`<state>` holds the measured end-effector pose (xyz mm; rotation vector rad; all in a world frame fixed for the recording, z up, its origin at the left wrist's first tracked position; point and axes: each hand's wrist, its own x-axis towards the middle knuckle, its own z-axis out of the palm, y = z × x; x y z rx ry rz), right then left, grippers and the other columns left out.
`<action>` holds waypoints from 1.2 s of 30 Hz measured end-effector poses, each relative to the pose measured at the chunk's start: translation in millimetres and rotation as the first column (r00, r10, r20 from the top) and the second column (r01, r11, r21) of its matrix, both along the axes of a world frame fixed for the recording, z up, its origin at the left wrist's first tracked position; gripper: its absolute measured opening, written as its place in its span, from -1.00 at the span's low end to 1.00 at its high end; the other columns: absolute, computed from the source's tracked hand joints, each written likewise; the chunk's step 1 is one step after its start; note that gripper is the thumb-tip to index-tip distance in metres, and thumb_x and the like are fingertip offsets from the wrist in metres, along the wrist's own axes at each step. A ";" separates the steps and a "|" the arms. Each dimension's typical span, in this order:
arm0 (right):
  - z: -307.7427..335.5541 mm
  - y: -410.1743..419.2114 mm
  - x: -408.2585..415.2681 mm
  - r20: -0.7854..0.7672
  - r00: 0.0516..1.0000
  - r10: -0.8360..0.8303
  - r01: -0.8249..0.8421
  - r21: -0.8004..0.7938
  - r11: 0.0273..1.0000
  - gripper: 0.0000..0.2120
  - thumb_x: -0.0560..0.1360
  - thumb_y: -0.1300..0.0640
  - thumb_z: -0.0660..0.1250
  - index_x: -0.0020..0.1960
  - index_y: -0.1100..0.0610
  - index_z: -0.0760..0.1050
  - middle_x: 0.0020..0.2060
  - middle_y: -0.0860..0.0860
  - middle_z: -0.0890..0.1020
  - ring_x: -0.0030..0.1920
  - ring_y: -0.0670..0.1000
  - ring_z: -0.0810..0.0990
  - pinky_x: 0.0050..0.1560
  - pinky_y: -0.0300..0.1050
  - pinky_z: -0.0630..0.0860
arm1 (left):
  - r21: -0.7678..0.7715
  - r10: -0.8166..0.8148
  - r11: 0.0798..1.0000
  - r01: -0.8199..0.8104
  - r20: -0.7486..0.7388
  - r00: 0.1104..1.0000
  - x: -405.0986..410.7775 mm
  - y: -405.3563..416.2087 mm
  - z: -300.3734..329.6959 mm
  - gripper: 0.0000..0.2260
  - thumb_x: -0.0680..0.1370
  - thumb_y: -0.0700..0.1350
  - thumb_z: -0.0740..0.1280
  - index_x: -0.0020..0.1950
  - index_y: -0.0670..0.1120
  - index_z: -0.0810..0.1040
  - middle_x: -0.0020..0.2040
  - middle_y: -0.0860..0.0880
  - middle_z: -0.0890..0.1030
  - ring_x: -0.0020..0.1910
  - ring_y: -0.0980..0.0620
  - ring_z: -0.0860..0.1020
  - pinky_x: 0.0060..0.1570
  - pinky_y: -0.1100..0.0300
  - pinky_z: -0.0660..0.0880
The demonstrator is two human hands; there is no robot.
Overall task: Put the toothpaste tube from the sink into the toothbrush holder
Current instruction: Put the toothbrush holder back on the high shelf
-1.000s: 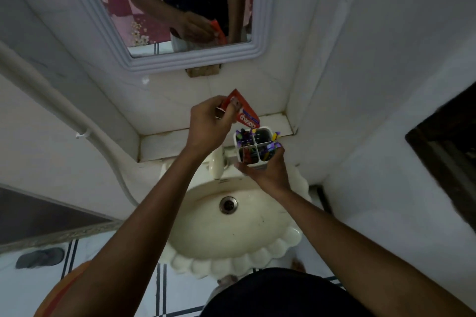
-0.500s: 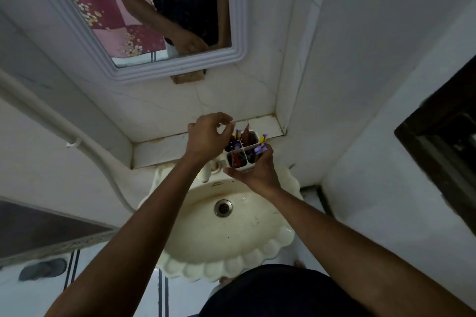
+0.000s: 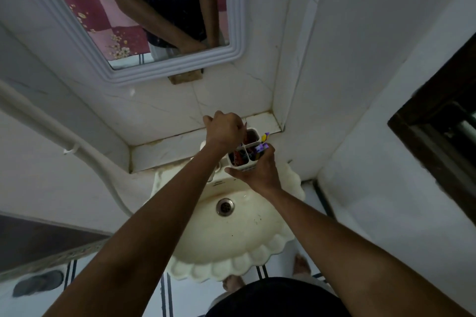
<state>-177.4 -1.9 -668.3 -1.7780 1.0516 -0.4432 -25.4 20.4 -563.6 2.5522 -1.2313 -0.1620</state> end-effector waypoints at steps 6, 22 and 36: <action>-0.9 15.0 6.0 0.025 0.992 -0.125 0.126 -0.008 0.992 0.29 0.10 -0.34 0.78 0.62 -0.01 0.18 0.45 -0.03 0.55 0.43 0.08 0.60 0.36 0.10 0.65 | -0.245 0.025 0.968 -0.057 -0.134 0.991 6.4 25.1 -5.5 -0.74 0.69 0.08 0.29 0.06 0.03 0.75 0.00 0.11 0.77 0.12 0.01 0.66 0.15 0.01 0.20; 127.9 -30.8 -18.9 0.346 0.931 -0.117 0.207 -0.237 0.949 0.10 0.11 -0.24 0.77 0.52 0.09 0.43 0.28 -0.12 0.62 0.23 -0.07 0.65 0.13 -0.22 0.55 | -0.484 0.211 0.849 -0.210 -0.053 0.976 -15.6 99.4 66.6 -0.50 0.62 0.25 0.38 0.43 -0.03 0.57 0.38 -0.03 0.64 0.39 -0.06 0.58 0.45 -0.25 0.43; 391.7 -75.0 -76.9 0.619 0.781 0.077 0.279 -0.456 0.845 0.01 0.11 -0.52 0.67 0.33 0.00 0.41 0.21 -0.05 0.66 0.15 0.00 0.69 0.07 -0.07 0.72 | -0.752 0.243 0.658 0.039 0.260 0.935 -72.5 77.3 286.3 -0.56 0.64 0.23 0.35 0.40 -0.01 0.58 0.33 -0.01 0.65 0.34 -0.03 0.59 0.40 -0.25 0.47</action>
